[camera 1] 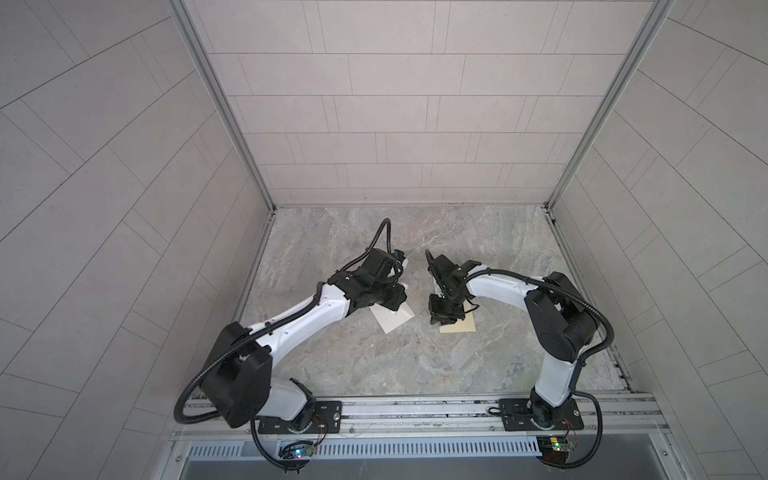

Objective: Place the letter into the envelope and seal it

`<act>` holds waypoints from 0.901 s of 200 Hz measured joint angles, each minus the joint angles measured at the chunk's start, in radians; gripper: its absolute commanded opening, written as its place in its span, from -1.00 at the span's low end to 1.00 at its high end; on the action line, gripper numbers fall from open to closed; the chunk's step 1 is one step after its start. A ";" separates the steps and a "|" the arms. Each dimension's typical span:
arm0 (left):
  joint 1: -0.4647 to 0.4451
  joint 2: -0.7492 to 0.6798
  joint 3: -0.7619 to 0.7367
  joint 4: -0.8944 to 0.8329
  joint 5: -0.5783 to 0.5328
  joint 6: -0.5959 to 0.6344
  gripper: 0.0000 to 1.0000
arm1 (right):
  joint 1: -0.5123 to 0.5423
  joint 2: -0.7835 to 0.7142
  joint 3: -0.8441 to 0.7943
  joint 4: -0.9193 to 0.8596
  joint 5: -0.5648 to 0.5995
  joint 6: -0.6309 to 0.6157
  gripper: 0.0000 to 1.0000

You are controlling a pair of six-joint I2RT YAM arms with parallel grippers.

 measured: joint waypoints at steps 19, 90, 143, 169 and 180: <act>0.000 -0.024 -0.028 0.032 -0.016 -0.004 -1.00 | -0.008 0.055 0.061 -0.043 -0.037 -0.005 -0.61; 0.000 -0.082 -0.117 0.101 -0.030 -0.071 -1.00 | -0.038 0.227 0.297 -0.174 -0.128 -0.074 -0.16; 0.000 -0.095 -0.127 0.118 -0.022 -0.083 -1.00 | -0.038 0.269 0.388 -0.207 -0.108 -0.112 -0.04; 0.000 -0.103 -0.134 0.150 -0.015 -0.084 -1.00 | -0.038 0.253 0.421 -0.215 -0.053 -0.126 -0.03; 0.000 -0.108 -0.145 0.186 -0.013 -0.089 -1.00 | -0.038 0.221 0.426 -0.215 -0.014 -0.129 -0.03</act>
